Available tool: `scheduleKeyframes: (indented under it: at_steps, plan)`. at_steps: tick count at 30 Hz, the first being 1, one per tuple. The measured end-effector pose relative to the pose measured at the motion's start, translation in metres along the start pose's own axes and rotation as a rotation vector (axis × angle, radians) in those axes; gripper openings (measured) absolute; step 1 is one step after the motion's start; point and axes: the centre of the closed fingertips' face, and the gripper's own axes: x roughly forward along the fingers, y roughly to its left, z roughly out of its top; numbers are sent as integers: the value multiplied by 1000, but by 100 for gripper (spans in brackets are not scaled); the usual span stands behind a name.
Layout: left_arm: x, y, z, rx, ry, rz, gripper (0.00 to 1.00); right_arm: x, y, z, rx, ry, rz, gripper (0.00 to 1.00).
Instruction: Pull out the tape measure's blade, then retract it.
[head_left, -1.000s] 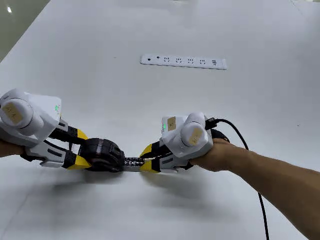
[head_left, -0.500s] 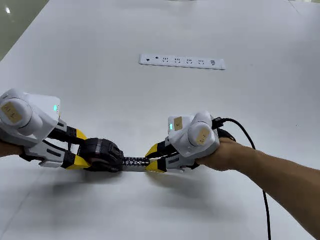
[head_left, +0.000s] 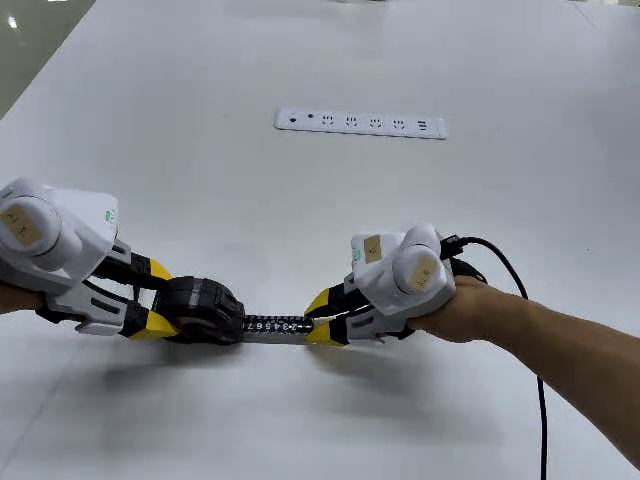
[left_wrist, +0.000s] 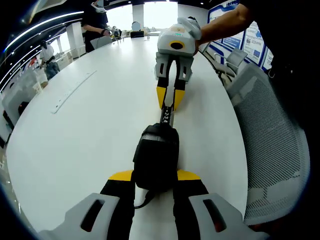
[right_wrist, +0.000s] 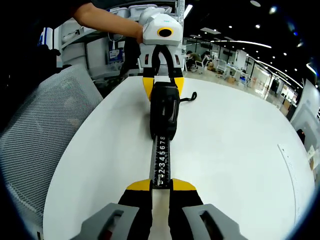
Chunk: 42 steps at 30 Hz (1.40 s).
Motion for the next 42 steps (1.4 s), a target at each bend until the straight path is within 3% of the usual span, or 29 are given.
scheduleKeyframes:
  at_steps: [42]
  plan:
    - [1, 1, 0, -3, 10, -8, 23, -42, 3, -42, 25, 49, -18, 8]
